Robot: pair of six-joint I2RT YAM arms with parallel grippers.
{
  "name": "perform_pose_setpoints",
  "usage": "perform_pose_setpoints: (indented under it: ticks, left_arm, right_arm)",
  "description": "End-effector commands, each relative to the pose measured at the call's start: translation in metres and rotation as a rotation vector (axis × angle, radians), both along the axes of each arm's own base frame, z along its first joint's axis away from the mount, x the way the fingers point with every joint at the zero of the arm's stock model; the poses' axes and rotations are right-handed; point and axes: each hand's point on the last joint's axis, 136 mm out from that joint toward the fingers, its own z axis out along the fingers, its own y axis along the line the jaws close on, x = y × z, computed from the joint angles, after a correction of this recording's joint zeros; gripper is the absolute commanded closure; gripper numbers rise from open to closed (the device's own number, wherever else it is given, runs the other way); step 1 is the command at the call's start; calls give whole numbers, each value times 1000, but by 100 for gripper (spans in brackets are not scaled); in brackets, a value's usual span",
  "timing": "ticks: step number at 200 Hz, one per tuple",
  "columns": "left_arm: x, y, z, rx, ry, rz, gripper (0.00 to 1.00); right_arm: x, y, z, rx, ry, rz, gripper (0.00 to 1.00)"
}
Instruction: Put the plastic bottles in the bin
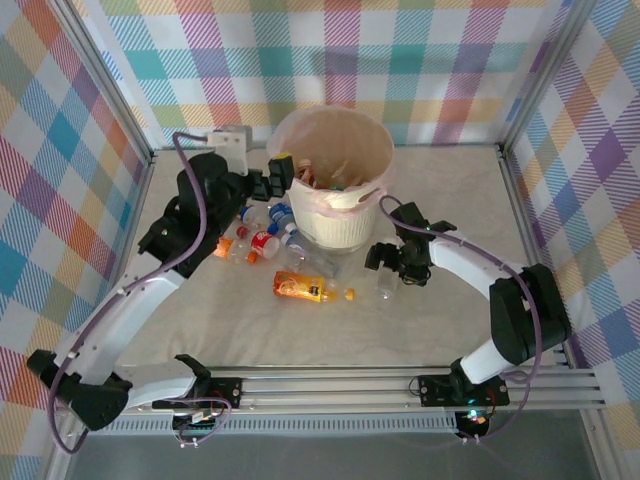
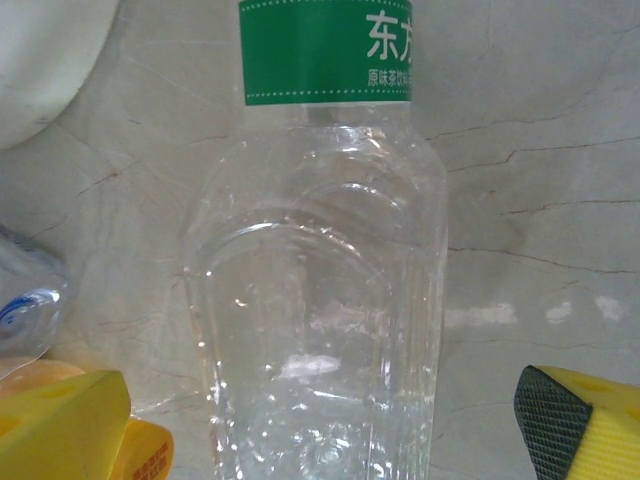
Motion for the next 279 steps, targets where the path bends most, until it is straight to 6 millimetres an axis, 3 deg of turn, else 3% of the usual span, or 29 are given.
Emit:
perform_pose_setpoints:
  ticks: [1,61,117,163,194,234,279]
  left_arm:
    - [-6,34,1,-72,-40,175,0]
    - [-22,96,-43,-106,17,494,0]
    - [-48,151,-106,-84,143,845,0]
    - [-57,161,-143,-95,198,907,0]
    - [-58,161,-164,-100,251,900,0]
    - [-56,159,-190,-113,327,870,0]
    - [-56,158,-221,-118,400,865,0]
  right_arm:
    - [7,2,1,-26,-8,19,2]
    - [11,4,-20,-65,46,22,10]
    - [6,1,-39,-98,98,18,12]
    - [-2,-4,-48,-122,122,13,19]
    - [-2,-5,-45,-116,108,10,31]
    - [1,-3,-28,-90,55,10,53]
    - [3,-12,-4,-113,-10,-9,62]
